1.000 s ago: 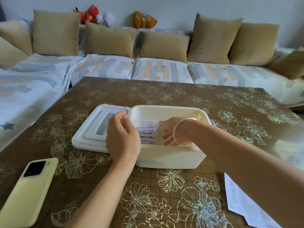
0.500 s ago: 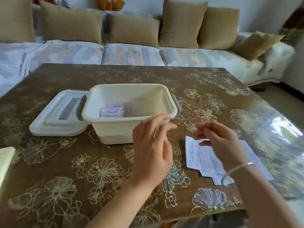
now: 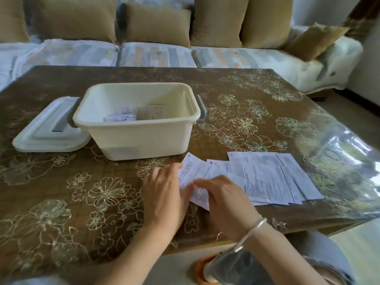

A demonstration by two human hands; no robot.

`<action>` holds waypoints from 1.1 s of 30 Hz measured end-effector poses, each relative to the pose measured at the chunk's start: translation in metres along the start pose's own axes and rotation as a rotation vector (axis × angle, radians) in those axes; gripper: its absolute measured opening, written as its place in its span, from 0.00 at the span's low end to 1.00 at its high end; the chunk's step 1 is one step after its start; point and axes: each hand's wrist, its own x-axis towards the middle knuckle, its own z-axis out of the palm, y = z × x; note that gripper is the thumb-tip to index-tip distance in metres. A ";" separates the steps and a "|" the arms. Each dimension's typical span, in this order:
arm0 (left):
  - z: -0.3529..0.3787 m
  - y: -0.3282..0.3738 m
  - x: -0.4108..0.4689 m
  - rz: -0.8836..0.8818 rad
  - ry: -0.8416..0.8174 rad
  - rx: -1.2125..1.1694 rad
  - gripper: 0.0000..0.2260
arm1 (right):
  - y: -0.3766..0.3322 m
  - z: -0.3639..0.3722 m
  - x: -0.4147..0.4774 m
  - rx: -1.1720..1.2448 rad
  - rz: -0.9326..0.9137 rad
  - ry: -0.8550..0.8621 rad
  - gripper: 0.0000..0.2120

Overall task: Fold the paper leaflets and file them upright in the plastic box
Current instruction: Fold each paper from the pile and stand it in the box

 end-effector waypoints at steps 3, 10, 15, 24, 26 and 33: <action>-0.003 -0.002 0.000 -0.013 -0.005 -0.087 0.21 | 0.015 -0.017 0.022 -0.016 0.049 0.082 0.15; -0.008 0.002 0.006 -0.111 -0.065 -0.278 0.29 | 0.036 -0.022 0.067 -0.155 0.124 -0.188 0.32; -0.023 -0.001 0.017 -0.161 -0.182 -0.117 0.22 | 0.032 -0.023 0.075 -0.177 0.056 -0.161 0.17; -0.079 -0.018 0.027 -0.087 0.033 -0.600 0.06 | -0.003 -0.040 0.056 0.552 0.009 0.178 0.07; -0.091 -0.026 0.026 -0.063 0.082 -0.640 0.06 | -0.010 -0.040 0.049 0.709 -0.025 0.270 0.08; -0.096 -0.058 -0.012 -0.008 -0.082 -0.465 0.07 | -0.004 -0.001 0.014 0.583 -0.079 0.298 0.06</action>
